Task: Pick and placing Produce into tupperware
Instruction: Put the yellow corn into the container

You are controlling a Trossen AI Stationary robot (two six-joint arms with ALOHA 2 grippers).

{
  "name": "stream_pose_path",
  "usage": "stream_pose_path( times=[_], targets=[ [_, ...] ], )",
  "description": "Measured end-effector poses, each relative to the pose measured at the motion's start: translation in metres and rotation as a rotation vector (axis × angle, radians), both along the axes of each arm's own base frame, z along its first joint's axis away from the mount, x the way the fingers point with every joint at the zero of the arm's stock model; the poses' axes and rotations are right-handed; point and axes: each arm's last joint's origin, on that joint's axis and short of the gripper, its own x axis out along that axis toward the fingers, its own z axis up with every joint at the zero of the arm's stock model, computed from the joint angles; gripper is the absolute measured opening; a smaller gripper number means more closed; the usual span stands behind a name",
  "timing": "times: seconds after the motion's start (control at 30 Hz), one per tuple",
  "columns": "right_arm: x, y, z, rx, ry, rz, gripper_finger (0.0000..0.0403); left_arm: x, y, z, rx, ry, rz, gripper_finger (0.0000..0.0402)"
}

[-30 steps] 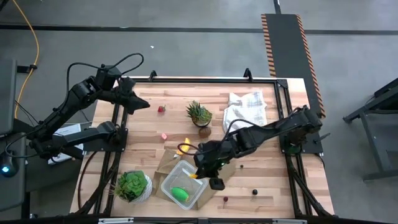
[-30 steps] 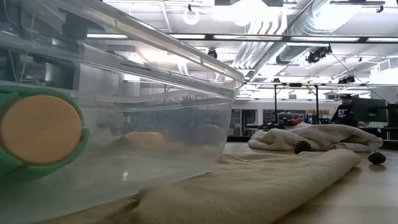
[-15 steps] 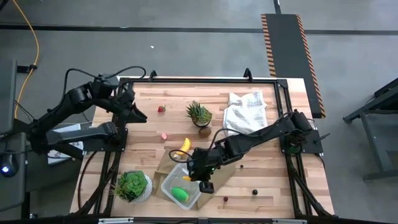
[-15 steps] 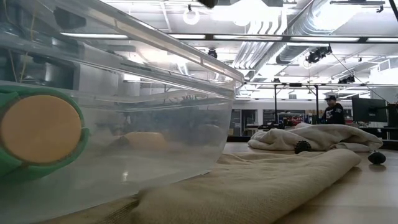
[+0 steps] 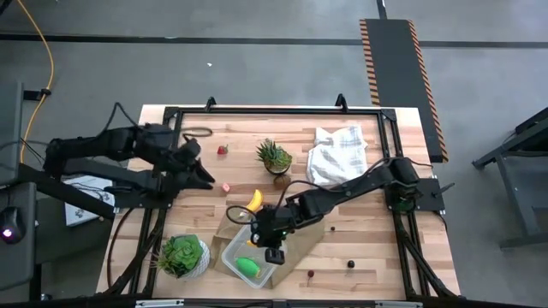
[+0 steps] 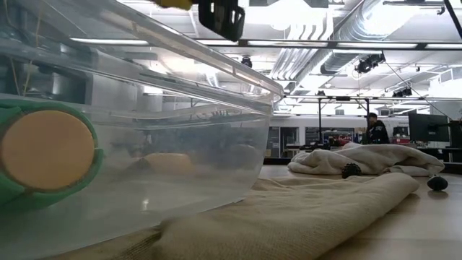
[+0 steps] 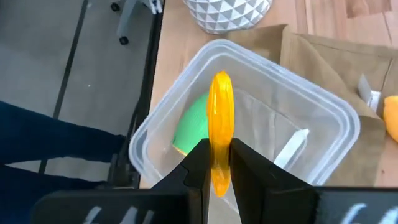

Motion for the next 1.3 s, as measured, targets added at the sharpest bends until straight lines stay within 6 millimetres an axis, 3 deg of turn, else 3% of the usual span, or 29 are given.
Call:
stream_pose_path(
  times=[0.33, 0.63, 1.17, 1.3],
  targets=[
    [0.005, 0.010, -0.030, -0.018, 0.080, -0.009, 0.0039, 0.037, -0.042, -0.025, 0.068, 0.166, -0.108, 0.0134],
    [0.004, 0.014, -0.042, -0.044, 0.128, -0.037, 0.0039, 0.038, -0.065, -0.031, 0.124, 0.192, -0.081, 0.0134],
    [0.004, 0.018, -0.053, -0.040, 0.167, -0.033, 0.0040, 0.035, -0.073, -0.042, 0.115, 0.221, -0.045, 0.0134],
    [0.004, 0.018, -0.053, -0.043, 0.165, -0.030, 0.0056, 0.035, -0.073, -0.042, 0.115, 0.221, -0.045, 0.0134]
  ],
)
